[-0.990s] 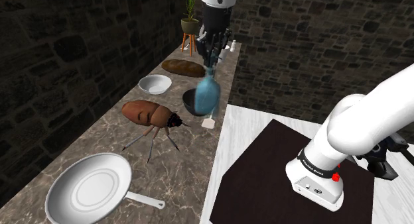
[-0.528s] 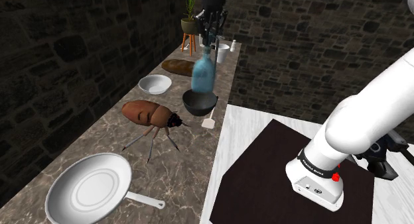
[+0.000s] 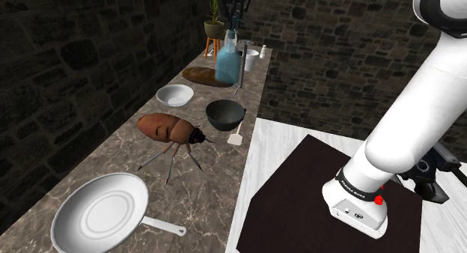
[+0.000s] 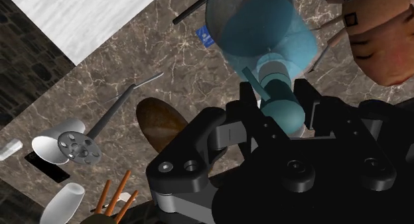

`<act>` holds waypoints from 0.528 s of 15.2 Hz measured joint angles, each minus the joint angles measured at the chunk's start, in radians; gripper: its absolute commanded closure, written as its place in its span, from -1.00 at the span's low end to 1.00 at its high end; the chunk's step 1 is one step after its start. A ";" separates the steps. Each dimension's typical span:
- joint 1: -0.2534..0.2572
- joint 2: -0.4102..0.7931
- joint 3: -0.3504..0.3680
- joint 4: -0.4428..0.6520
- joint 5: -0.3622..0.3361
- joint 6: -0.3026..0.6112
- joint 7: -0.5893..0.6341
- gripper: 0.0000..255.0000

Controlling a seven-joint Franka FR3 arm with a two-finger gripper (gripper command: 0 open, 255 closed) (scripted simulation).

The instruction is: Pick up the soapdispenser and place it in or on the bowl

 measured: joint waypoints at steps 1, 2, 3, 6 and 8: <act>-0.003 0.004 -0.003 -0.003 -0.001 0.007 -0.005 1.00; -0.004 0.002 -0.004 -0.015 0.000 0.017 -0.006 1.00; -0.005 -0.002 -0.005 -0.035 0.001 0.033 -0.008 1.00; -0.007 -0.012 -0.007 -0.087 0.003 0.075 -0.007 1.00; -0.008 -0.019 -0.008 -0.122 0.005 0.104 -0.007 1.00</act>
